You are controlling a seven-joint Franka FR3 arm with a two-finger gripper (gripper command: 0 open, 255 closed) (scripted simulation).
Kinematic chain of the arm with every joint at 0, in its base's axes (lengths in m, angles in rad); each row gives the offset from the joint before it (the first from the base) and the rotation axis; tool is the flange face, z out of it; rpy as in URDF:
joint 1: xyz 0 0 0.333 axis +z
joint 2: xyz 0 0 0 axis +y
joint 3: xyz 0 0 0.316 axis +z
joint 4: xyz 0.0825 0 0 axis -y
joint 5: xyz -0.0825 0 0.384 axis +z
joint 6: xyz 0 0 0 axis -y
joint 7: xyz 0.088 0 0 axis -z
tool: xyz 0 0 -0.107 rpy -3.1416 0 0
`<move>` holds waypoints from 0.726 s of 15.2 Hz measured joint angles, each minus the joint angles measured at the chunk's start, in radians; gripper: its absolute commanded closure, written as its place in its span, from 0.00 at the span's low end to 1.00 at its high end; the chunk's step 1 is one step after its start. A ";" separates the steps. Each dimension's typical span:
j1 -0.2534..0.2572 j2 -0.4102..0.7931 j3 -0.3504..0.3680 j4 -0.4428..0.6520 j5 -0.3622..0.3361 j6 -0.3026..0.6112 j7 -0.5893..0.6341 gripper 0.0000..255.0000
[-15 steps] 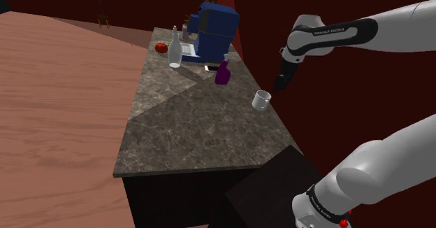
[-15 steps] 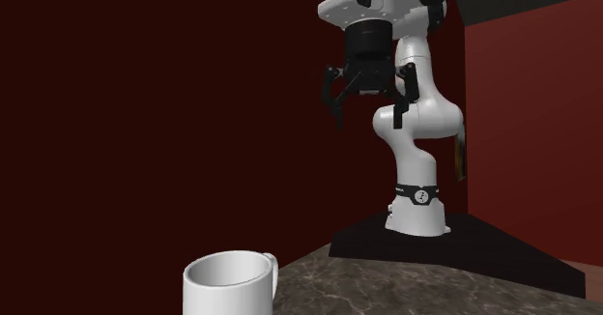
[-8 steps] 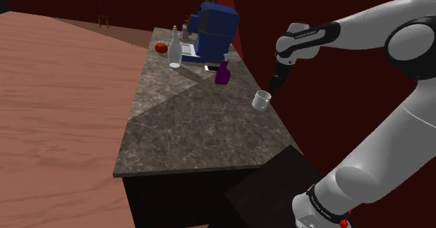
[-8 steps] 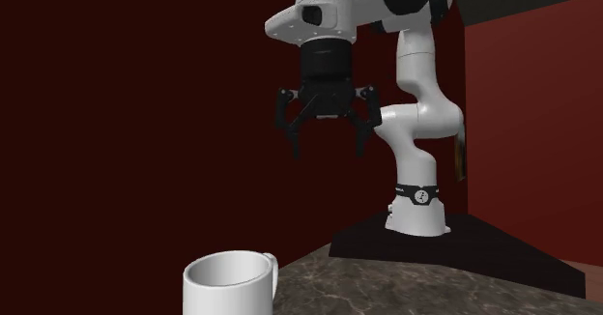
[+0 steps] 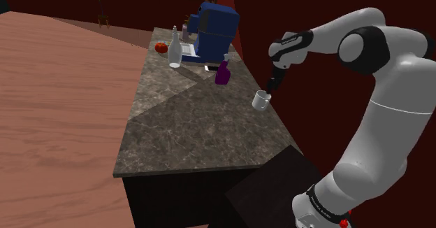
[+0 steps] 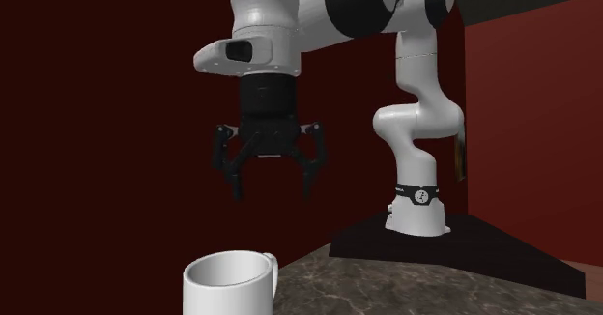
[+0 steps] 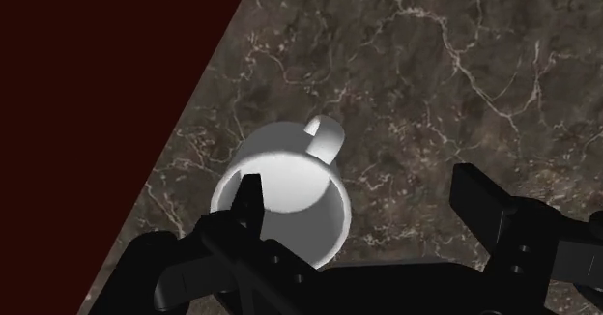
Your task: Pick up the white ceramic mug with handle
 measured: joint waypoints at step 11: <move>-0.139 0.370 0.037 0.395 0.101 -0.038 -0.101 0.00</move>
